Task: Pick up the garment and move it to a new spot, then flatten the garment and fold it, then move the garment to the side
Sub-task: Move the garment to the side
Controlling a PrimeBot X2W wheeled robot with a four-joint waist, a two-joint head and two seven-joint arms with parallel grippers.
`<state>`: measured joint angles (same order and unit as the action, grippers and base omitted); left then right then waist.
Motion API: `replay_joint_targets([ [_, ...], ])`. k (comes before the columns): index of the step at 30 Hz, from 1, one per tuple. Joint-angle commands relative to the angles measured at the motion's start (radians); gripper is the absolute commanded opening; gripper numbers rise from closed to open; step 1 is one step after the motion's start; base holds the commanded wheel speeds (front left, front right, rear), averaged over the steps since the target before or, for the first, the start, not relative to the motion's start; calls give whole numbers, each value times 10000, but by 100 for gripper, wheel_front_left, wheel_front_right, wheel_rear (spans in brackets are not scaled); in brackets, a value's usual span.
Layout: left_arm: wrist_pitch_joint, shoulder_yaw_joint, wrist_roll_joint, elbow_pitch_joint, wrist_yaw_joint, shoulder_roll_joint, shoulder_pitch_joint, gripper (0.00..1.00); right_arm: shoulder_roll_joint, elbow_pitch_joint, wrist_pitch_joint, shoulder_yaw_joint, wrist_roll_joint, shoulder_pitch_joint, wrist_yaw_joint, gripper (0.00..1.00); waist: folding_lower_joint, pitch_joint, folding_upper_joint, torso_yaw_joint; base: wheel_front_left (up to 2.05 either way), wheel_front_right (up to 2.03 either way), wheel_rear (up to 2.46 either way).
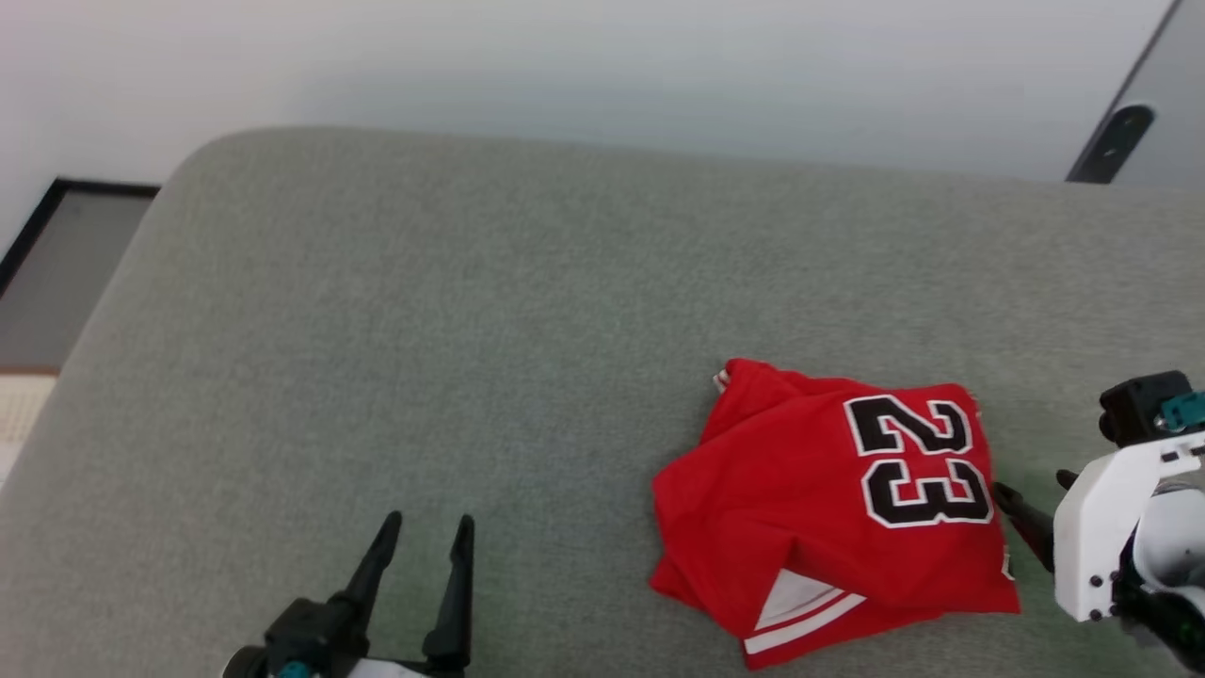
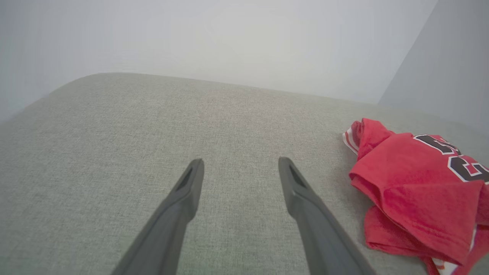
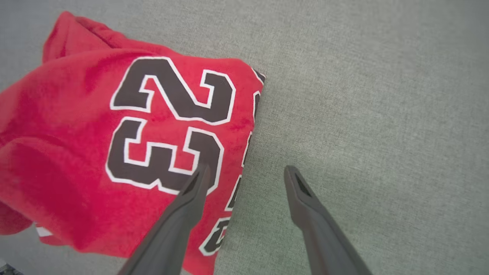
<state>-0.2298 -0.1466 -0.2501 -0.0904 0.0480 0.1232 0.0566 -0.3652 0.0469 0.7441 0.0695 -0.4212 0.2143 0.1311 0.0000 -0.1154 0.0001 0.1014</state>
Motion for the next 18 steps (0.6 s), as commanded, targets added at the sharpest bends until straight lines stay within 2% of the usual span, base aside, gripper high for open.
replay_joint_targets([
  [1,-99,-45,-48,-129,60,-61,-233,100,-82,82,393,-92,-131,208,-8,100,0,-555,-1,503,0,0,0],
  [7,-252,-251,-89,-550,185,-241,-811,100,-280,414,1360,23,-436,453,-8,100,0,-1016,-1,852,0,0,0],
  [15,-340,-367,-61,-970,316,-356,-1364,100,-124,1038,1544,173,-565,261,-7,100,0,-1399,-1,1115,0,0,0],
  [16,-347,-371,-44,-1019,329,-365,-1405,100,-81,1099,1505,191,-562,234,-7,54,0,-1413,-1,1115,0,0,0],
  [17,-352,-376,-23,-1066,329,-370,-1444,100,-27,1158,1453,214,-580,225,-7,37,0,-1428,-1,1105,0,0,0],
  [18,-354,-382,0,-1107,348,-380,-1493,100,67,1183,1299,193,-633,249,-5,25,0,-1434,-1,1086,0,0,0],
])
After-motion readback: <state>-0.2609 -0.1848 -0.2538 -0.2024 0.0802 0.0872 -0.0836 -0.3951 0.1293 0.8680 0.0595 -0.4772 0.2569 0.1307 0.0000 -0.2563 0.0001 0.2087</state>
